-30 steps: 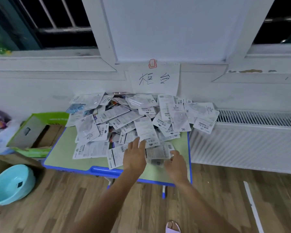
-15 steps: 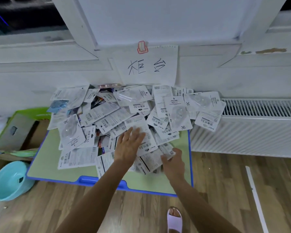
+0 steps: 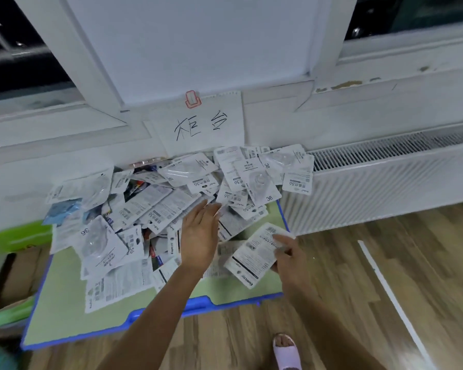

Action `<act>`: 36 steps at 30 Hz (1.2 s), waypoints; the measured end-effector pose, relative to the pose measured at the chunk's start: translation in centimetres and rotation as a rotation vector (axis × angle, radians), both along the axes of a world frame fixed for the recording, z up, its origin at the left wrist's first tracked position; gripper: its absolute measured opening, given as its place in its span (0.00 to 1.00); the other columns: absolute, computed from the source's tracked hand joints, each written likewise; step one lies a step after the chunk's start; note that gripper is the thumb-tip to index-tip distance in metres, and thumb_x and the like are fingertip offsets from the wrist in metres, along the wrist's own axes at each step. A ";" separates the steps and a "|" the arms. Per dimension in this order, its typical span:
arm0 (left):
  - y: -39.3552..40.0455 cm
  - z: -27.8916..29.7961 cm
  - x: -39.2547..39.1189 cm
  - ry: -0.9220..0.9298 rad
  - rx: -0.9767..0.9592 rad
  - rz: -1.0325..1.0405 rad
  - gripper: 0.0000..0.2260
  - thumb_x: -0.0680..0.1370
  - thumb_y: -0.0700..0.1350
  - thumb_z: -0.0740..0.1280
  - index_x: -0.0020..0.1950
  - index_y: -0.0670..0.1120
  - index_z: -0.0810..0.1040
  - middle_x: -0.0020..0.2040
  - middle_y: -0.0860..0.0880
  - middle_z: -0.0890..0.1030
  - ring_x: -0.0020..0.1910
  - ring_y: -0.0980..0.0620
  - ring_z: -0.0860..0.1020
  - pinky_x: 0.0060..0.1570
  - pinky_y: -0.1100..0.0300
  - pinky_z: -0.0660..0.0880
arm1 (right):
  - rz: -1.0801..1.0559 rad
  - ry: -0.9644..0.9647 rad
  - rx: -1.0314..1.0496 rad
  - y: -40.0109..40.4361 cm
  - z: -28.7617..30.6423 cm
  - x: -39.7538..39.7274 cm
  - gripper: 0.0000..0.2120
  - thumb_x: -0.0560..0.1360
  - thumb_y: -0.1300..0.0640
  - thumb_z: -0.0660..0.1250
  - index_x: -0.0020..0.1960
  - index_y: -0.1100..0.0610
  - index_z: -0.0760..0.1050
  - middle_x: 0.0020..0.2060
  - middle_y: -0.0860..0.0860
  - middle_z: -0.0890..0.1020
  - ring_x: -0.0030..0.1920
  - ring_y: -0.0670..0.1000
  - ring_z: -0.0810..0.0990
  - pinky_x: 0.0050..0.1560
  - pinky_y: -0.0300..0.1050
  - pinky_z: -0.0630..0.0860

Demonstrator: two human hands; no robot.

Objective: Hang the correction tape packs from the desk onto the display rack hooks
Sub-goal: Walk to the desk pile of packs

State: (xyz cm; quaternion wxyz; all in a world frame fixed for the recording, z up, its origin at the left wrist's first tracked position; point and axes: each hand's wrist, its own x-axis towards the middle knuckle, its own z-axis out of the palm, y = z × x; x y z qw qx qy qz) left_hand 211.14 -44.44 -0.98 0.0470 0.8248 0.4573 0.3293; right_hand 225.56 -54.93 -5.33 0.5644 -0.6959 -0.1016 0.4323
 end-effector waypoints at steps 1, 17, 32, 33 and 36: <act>-0.4 0.5 0.1 -0.059 -0.002 -0.030 0.07 0.74 0.32 0.69 0.52 0.34 0.80 0.50 0.37 0.83 0.54 0.37 0.80 0.53 0.41 0.76 | -0.029 0.041 0.030 -0.8 0.4 -0.3 0.15 0.78 0.69 0.57 0.50 0.52 0.77 0.53 0.53 0.77 0.52 0.53 0.79 0.40 0.43 0.77; -13.0 3.5 9.0 -0.409 -0.796 -0.481 0.16 0.83 0.47 0.56 0.35 0.48 0.66 0.32 0.50 0.69 0.32 0.57 0.70 0.30 0.65 0.62 | -0.547 0.013 0.207 -19.6 7.7 0.0 0.06 0.77 0.60 0.66 0.45 0.62 0.80 0.21 0.50 0.71 0.23 0.47 0.76 0.24 0.38 0.71; -44.2 6.0 17.8 -0.213 -1.015 -0.982 0.15 0.82 0.51 0.57 0.40 0.46 0.75 0.37 0.48 0.81 0.36 0.56 0.78 0.39 0.56 0.76 | -1.136 -0.322 -0.048 -51.0 7.4 -0.1 0.19 0.73 0.47 0.71 0.33 0.62 0.79 0.24 0.50 0.74 0.28 0.45 0.69 0.33 0.42 0.66; -46.8 6.2 18.0 -0.220 -1.043 -0.999 0.16 0.82 0.51 0.58 0.39 0.47 0.74 0.36 0.47 0.80 0.35 0.57 0.77 0.39 0.56 0.75 | -1.163 -0.336 -0.051 -53.5 7.6 -0.4 0.19 0.73 0.47 0.71 0.30 0.59 0.78 0.23 0.47 0.72 0.28 0.45 0.67 0.32 0.41 0.64; -54.3 6.3 18.2 -0.200 -1.080 -1.072 0.16 0.82 0.52 0.57 0.39 0.47 0.74 0.35 0.50 0.79 0.33 0.59 0.76 0.33 0.66 0.72 | -1.246 -0.363 -0.064 -60.7 8.1 -1.2 0.20 0.73 0.48 0.70 0.33 0.64 0.78 0.26 0.49 0.70 0.30 0.47 0.66 0.34 0.42 0.63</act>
